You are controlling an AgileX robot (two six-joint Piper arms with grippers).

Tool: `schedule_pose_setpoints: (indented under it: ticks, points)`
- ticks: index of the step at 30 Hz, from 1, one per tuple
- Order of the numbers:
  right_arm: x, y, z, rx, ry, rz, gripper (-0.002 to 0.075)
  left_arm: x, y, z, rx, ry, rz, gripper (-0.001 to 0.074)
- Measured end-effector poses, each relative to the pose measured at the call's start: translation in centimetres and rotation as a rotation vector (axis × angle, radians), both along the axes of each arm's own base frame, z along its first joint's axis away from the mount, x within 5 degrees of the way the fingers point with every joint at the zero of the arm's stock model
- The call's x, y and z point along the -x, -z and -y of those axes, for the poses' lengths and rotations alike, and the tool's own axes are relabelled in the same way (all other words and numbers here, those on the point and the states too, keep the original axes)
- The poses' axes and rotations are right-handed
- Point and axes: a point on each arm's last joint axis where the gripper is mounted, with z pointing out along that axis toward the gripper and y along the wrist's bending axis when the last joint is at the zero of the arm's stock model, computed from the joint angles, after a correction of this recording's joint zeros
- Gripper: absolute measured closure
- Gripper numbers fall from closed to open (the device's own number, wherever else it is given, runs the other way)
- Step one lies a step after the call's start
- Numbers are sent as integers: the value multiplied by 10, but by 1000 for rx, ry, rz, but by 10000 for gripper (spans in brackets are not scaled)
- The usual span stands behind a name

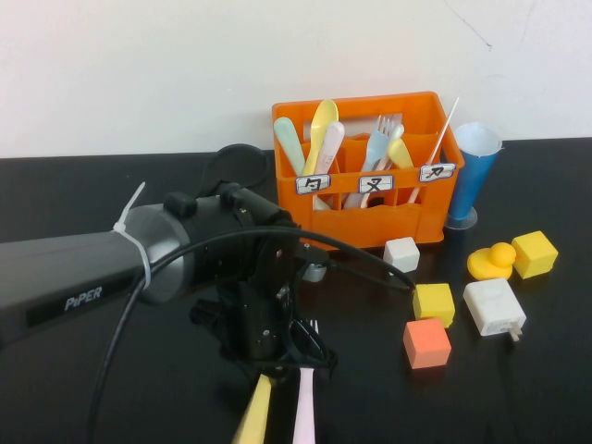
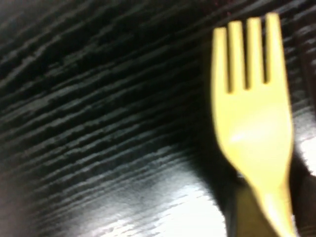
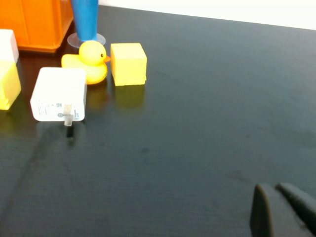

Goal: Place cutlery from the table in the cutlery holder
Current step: Pick up the fork, then place the fork on the box

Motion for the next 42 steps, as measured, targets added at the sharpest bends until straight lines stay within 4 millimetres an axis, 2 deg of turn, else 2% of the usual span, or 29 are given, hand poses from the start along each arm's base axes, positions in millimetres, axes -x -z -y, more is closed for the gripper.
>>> schedule_pose_setpoints:
  ticks: [3, 9, 13, 16, 21, 25, 29, 34, 38, 42]
  points:
    - [0, 0, 0, 2, -1, 0, 715, -1, 0, 0, -4, 3, 4, 635]
    - [0, 0, 0, 2, -1, 0, 715, -1, -3, -1, -1, 7, 19, 633]
    - [0, 0, 0, 2, -1, 0, 716, 4, -23, -8, 17, 25, 95, 633]
    - [0, 0, 0, 2, -1, 0, 715, 16, -51, -20, 78, 42, 216, 633]
    - [0, 0, 0, 2, -1, 0, 715, 52, -94, -49, 297, 47, 523, 633]
    - [0, 0, 0, 2, -1, 0, 715, 75, -110, -63, 494, 92, 790, 633]
    - [0, 0, 0, 2, -1, 0, 715, 86, -116, -64, 639, 198, 1016, 633]
    - [0, 0, 0, 2, -1, 0, 716, 76, -112, -52, 717, 259, 1146, 633]
    - [0, 0, 0, 2, -1, 0, 715, 57, -106, -44, 781, 162, 1272, 633]
    - [0, 0, 0, 2, -1, 0, 716, 34, -96, -42, 821, -4, 1422, 633]
